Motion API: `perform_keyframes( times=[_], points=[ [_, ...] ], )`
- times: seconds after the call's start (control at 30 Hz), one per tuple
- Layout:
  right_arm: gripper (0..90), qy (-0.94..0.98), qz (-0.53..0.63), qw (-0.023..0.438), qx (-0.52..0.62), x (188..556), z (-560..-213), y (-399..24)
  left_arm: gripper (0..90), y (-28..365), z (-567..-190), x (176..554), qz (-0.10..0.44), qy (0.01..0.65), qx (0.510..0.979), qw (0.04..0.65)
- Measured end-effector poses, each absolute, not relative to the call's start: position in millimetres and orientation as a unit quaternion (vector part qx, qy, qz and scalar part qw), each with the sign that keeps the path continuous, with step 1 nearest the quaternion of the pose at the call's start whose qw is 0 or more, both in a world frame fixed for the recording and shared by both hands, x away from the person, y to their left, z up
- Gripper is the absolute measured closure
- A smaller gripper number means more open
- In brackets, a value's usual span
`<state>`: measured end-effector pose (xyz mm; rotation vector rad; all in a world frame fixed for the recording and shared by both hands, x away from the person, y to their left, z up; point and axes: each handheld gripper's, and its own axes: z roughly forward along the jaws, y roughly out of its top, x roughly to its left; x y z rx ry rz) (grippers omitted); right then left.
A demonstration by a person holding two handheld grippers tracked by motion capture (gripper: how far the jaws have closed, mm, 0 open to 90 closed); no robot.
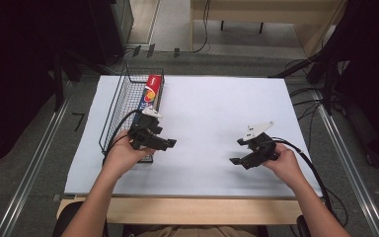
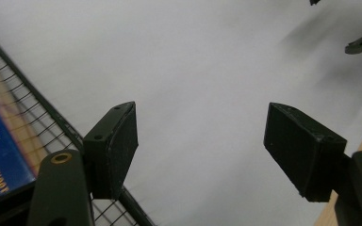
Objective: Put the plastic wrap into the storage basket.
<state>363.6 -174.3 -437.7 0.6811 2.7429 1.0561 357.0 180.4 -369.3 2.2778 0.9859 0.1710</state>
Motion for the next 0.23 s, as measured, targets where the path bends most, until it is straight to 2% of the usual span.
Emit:
perform_keyframes(
  times=[0.23],
  points=[
    [23.3, 0.908, 0.348, 0.060, 0.224, 364, -439, -174, 20.7, 167, -374, 356, 0.038, 0.372, 0.865, 0.334]
  ],
)
